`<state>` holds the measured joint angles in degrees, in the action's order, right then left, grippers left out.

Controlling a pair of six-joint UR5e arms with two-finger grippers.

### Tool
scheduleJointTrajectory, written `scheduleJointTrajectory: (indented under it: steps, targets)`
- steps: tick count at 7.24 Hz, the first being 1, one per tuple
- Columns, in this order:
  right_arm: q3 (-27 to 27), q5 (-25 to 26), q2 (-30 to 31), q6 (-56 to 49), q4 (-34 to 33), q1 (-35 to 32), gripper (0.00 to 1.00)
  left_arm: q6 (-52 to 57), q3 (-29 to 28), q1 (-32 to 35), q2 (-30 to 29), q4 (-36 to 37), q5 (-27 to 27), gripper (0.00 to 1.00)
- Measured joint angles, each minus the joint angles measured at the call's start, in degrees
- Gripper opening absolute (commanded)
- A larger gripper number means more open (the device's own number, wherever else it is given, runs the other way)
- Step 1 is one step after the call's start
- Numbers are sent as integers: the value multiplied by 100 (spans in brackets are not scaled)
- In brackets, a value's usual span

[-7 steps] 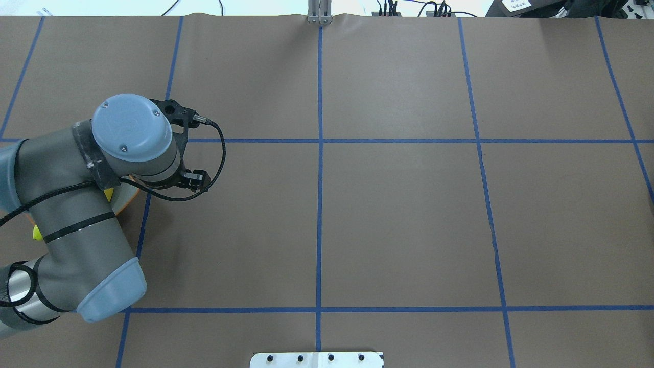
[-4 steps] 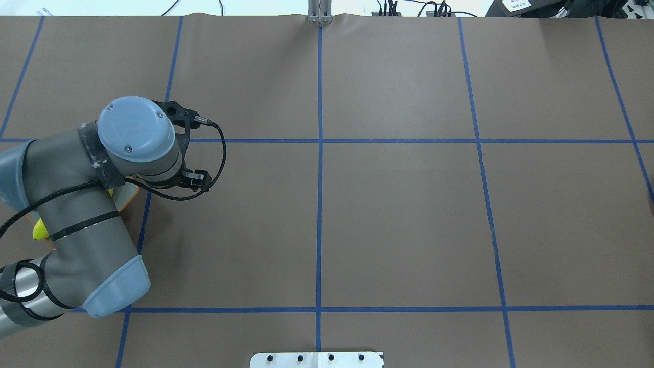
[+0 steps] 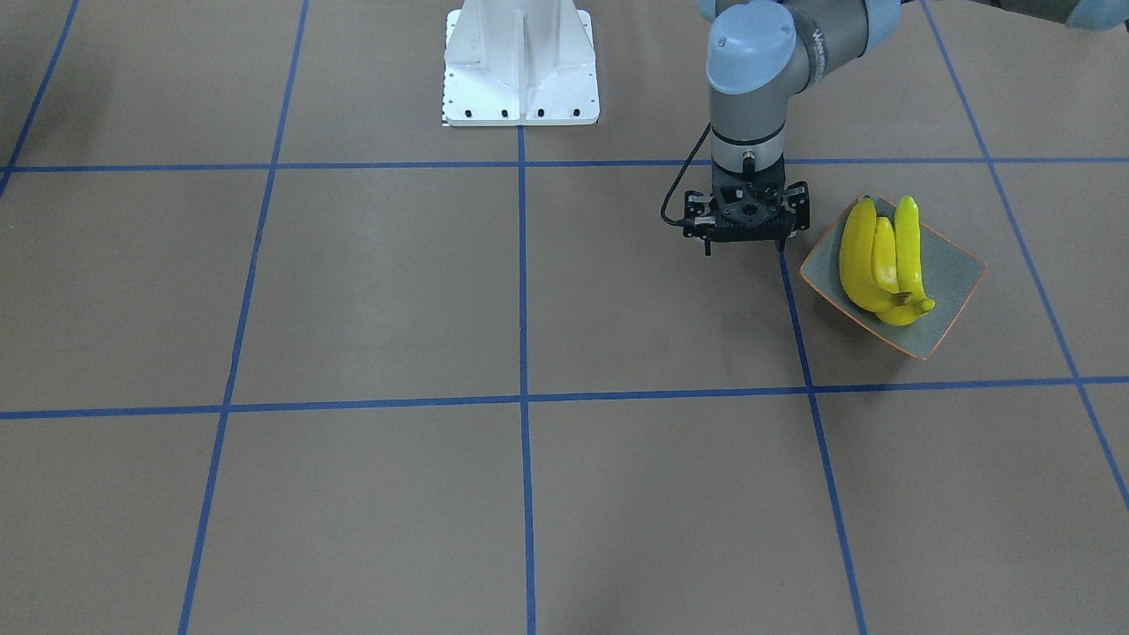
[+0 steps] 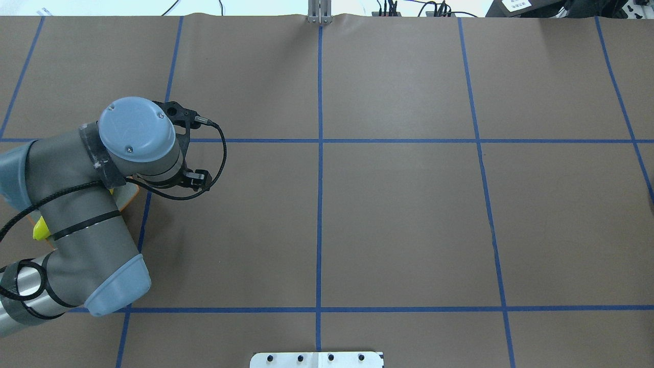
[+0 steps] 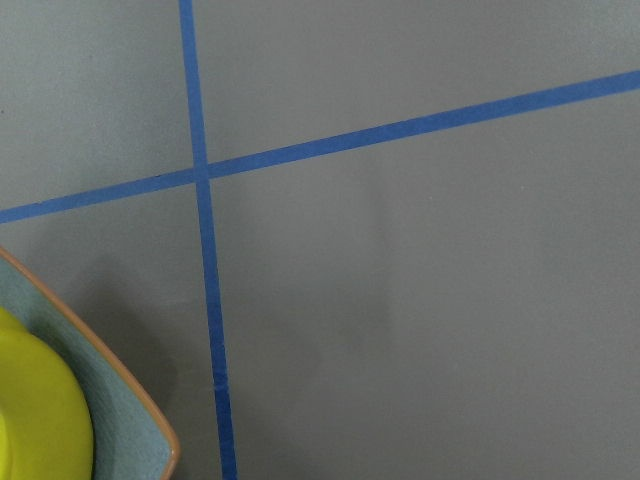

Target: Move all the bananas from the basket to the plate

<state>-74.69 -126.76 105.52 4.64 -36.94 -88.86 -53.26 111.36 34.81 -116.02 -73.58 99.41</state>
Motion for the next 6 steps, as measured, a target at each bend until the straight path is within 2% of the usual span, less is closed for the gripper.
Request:
scheduleJointTrajectory:
  steps: [2, 3, 4, 6]
  targets:
    - [104, 2, -23, -20, 4, -4, 49, 0, 1, 0, 0, -6, 0, 100]
    - [162, 4, -33, -30, 8, -5, 21, 0, 4, 0, 0, -6, 0, 100]
    - [201, 8, -37, -37, 12, -5, 0, -6, 7, -1, 0, -7, 0, 100]
    - [232, 7, -42, -71, 18, -24, 0, -23, 8, -8, -3, -13, 0, 100]
